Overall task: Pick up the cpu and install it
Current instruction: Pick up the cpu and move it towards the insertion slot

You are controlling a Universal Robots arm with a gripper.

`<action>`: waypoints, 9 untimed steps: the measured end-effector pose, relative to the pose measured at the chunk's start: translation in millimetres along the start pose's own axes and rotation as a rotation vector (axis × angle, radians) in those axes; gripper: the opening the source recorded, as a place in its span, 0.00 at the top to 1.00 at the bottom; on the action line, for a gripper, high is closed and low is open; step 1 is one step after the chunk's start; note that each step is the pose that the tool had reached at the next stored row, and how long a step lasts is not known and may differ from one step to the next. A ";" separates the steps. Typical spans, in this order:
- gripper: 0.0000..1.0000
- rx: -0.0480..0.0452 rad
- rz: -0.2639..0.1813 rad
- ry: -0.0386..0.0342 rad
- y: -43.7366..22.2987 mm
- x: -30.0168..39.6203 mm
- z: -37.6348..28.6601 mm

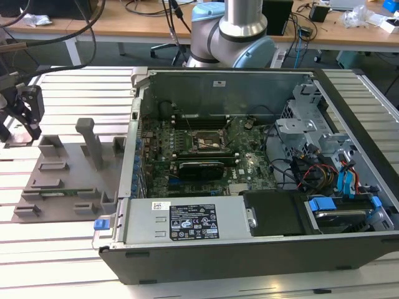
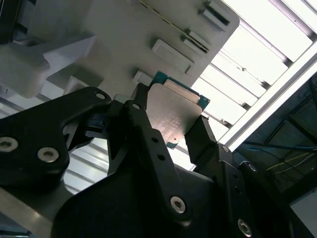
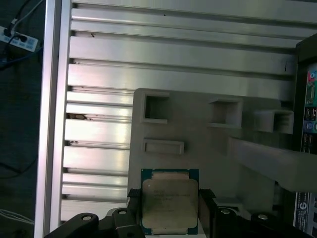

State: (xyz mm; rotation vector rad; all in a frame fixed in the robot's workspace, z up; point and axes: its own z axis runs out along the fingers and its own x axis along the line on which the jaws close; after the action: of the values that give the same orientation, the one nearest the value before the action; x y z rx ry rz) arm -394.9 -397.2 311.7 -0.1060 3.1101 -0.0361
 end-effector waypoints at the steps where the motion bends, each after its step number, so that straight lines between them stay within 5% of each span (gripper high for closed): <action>1: 0.45 0.0000 0.000 0.0001 0.0 0.0 -1.6; 9: 0.45 0.0000 0.000 0.0000 -0.3 -0.4 -14.9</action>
State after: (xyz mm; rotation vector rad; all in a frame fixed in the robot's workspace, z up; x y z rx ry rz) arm -394.9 -397.2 326.6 -0.1059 3.1100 -0.0361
